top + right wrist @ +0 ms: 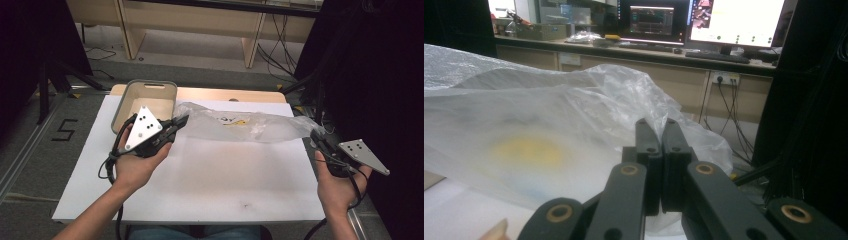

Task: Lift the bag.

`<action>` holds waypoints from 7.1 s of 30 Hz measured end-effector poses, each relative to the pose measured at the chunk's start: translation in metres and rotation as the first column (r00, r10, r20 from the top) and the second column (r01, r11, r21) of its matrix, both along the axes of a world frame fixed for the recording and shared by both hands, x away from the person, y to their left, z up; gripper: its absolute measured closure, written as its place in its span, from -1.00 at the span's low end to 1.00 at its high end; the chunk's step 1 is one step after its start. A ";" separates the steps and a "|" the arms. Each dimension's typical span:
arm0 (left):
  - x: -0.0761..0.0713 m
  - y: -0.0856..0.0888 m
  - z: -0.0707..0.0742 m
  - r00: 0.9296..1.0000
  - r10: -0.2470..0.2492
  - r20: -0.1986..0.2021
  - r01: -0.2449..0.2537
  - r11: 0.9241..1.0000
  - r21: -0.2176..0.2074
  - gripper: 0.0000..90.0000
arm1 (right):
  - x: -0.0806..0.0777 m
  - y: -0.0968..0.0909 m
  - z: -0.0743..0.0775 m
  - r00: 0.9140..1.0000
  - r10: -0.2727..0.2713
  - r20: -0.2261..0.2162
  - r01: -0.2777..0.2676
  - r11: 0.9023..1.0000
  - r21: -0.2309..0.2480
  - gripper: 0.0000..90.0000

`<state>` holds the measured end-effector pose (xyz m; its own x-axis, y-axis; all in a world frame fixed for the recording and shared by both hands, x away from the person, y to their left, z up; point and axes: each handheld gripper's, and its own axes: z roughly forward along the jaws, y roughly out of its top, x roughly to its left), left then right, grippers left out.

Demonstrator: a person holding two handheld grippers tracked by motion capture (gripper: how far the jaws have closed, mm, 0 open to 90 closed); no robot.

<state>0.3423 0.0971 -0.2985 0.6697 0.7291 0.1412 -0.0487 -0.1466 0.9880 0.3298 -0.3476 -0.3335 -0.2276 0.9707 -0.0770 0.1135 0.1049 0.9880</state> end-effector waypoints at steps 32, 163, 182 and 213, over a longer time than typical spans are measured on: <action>0.051 -0.002 -0.013 0.996 0.089 -0.013 -0.088 0.994 0.061 0.99 | 0.036 0.020 -0.004 1.000 0.015 -0.008 -0.015 1.000 0.012 0.99; 0.084 0.021 -0.092 0.911 0.267 -0.314 -0.225 0.960 0.164 -0.32 | 0.077 0.050 -0.038 0.992 0.096 -0.084 -0.099 0.995 -0.027 -0.35; 0.079 0.030 -0.097 0.910 0.257 -0.326 -0.214 0.963 0.164 -0.35 | 0.071 0.046 -0.050 0.981 0.135 -0.139 -0.141 0.989 -0.034 -0.48; 0.061 0.049 -0.104 0.908 0.210 -0.362 -0.153 0.972 0.180 -0.41 | 0.059 0.034 -0.067 0.951 0.205 -0.232 -0.220 0.975 -0.043 -0.44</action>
